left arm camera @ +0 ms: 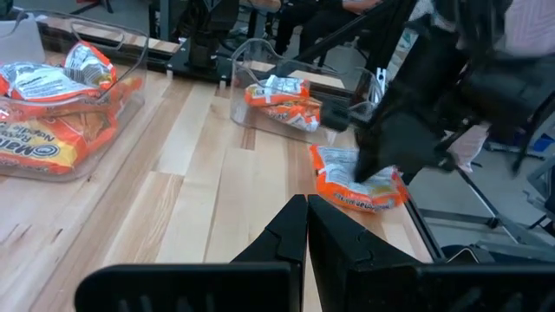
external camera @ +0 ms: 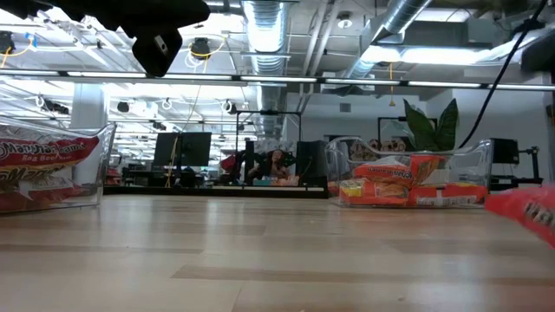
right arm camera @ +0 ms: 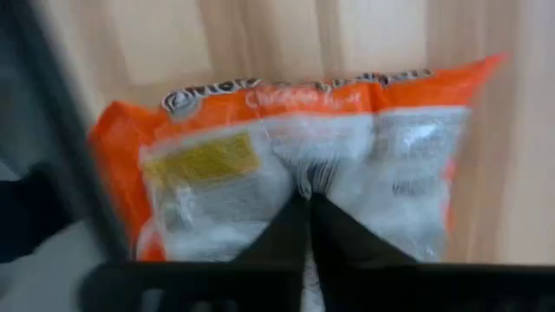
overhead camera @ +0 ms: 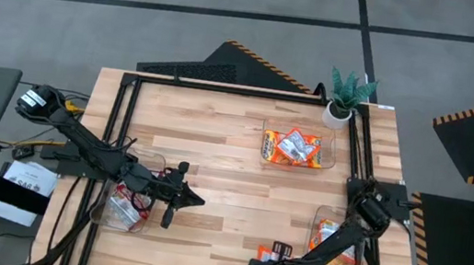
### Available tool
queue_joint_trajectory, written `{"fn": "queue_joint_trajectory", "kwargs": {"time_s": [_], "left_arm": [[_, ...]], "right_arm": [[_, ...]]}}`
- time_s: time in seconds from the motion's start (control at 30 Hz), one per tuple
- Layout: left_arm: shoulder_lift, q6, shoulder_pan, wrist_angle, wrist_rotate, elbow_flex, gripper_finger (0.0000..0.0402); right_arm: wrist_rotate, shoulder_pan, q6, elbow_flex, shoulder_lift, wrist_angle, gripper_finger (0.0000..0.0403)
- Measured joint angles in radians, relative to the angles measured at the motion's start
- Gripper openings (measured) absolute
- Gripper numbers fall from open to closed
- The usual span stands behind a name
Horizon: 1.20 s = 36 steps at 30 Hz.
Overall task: Sort Maruchan noodles
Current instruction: Put the orange noodle pack into the bottom right transparent bin
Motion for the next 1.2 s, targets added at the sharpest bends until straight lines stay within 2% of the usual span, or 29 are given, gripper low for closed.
{"fn": "queue_joint_trajectory", "kwargs": {"time_s": [0.07,0.27,0.4,0.6,0.83,0.93,1.2], "left_arm": [[0.000,-0.001,0.000,0.000,0.000,0.000,0.0000],[0.000,-0.001,0.000,-0.002,0.000,0.000,0.0000],[0.000,0.001,0.000,-0.003,0.000,0.000,0.0000],[0.000,0.001,0.000,-0.003,0.000,0.000,0.0000],[0.000,0.001,0.000,-0.005,0.000,0.000,0.0000],[0.000,0.001,0.000,-0.005,0.000,0.000,0.0000],[0.000,0.001,0.000,-0.003,0.000,0.000,0.0000]], "right_arm": [[0.000,-0.009,-0.005,-0.003,0.002,-0.015,0.0014],[0.050,-0.023,-0.019,0.008,-0.004,-0.030,0.0007],[0.159,-0.023,-0.019,0.057,-0.015,-0.134,0.0007],[0.314,-0.012,0.029,0.098,-0.109,-0.213,0.0006],[0.419,0.024,0.155,0.100,-0.230,-0.372,0.0006],[0.423,0.047,0.242,0.099,-0.279,-0.493,0.0006],[0.357,0.107,0.275,0.076,-0.434,-0.488,0.0006]]}}
